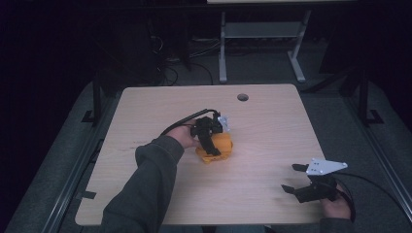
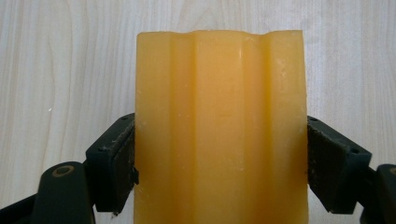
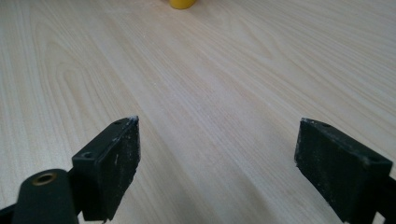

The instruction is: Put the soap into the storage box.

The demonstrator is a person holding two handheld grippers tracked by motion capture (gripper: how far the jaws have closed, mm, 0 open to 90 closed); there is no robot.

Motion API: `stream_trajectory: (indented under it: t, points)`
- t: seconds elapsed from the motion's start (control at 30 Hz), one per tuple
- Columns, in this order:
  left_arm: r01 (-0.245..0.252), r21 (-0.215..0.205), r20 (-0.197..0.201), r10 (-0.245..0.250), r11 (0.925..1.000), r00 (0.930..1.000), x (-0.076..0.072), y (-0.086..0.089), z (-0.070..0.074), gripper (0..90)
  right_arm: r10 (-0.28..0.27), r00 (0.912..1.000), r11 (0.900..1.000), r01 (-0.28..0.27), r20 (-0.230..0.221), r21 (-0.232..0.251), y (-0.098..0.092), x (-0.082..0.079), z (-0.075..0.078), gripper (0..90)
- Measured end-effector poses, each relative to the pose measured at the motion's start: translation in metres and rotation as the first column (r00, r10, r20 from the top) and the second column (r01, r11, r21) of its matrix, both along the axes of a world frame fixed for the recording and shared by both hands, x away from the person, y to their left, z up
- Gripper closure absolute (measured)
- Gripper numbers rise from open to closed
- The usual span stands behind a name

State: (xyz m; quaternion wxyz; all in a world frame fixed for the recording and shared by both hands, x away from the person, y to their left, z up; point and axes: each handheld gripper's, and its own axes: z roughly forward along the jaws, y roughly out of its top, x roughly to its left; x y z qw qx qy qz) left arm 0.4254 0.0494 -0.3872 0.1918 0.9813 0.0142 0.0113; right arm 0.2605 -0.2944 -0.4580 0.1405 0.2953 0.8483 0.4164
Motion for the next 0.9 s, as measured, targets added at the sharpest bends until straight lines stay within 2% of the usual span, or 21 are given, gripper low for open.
stream_trajectory:
  t: [0.37,0.47,0.9]
  points:
    - [-0.017,0.016,-0.002,0.017,0.9997,0.9999,-0.001,-0.001,-0.002,18.2,0.002,1.0,1.0,-0.002,0.001,-0.001,0.0,0.0,0.0,13.7]
    - [-0.021,0.006,-0.002,0.021,0.9997,0.9998,-0.001,0.0,0.001,18.2,0.003,1.0,1.0,-0.003,-0.001,-0.002,0.0,0.0,0.0,13.7]
    - [-0.028,0.002,0.035,0.028,0.9996,0.999,-0.007,0.006,0.012,17.1,0.001,0.9999,1.0,-0.002,-0.01,-0.007,0.001,0.0,-0.001,13.7]
